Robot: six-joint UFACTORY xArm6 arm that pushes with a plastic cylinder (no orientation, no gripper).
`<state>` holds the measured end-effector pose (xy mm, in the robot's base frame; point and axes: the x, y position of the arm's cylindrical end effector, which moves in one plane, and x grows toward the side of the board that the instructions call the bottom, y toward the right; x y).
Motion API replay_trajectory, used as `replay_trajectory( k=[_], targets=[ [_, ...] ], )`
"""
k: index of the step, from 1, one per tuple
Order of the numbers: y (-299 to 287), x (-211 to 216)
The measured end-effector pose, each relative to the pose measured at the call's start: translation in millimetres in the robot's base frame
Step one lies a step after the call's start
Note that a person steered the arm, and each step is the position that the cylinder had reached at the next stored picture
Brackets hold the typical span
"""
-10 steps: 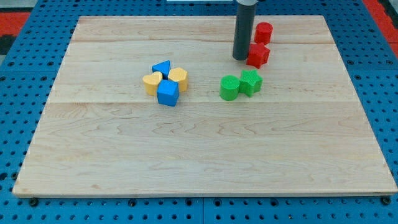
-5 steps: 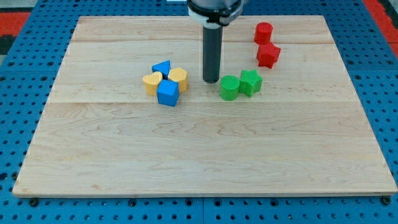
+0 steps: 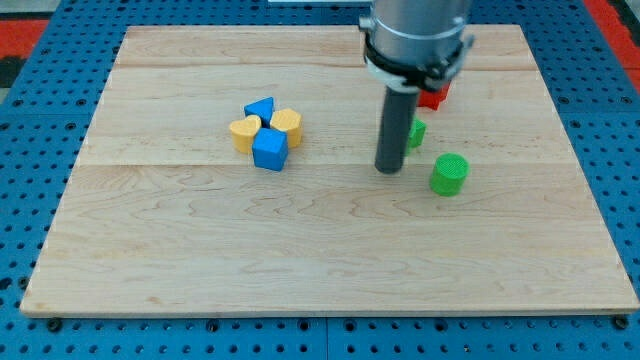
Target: Move the green star in between the green circle and red star
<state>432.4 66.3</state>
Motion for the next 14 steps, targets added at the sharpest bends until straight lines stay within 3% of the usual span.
replay_trajectory(
  k=[2, 4, 7, 10, 12, 14],
  targets=[
    [-29.5, -53.8],
    [20.7, -47.8],
    [19.9, -9.1],
    [30.7, -35.8],
    [58.2, 4.4],
    [19.8, -9.7]
  ],
)
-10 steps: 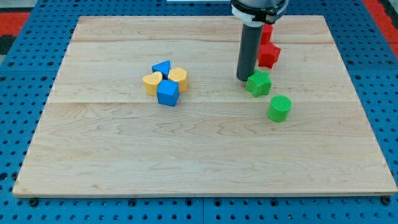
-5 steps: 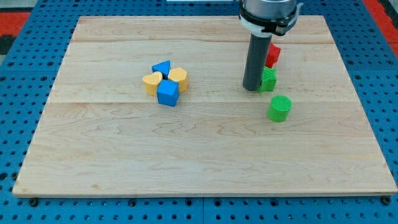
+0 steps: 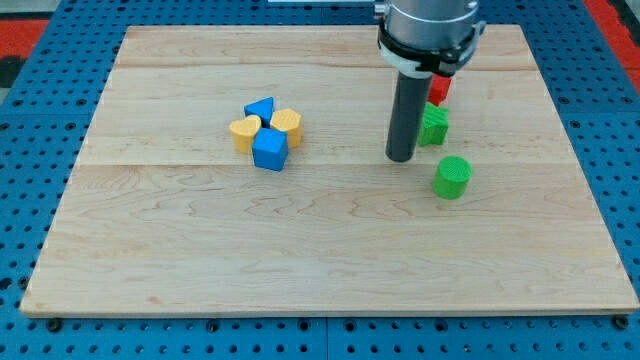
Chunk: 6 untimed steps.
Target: Move the green star in between the green circle and red star
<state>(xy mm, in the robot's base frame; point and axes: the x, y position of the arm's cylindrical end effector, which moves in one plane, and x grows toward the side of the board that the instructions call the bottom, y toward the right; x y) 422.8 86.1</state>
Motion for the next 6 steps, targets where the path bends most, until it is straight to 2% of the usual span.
replay_trajectory(
  k=[2, 3, 6],
  targets=[
    [-3.3, -63.8],
    [7.9, -72.7],
    [19.1, -44.7]
  ],
)
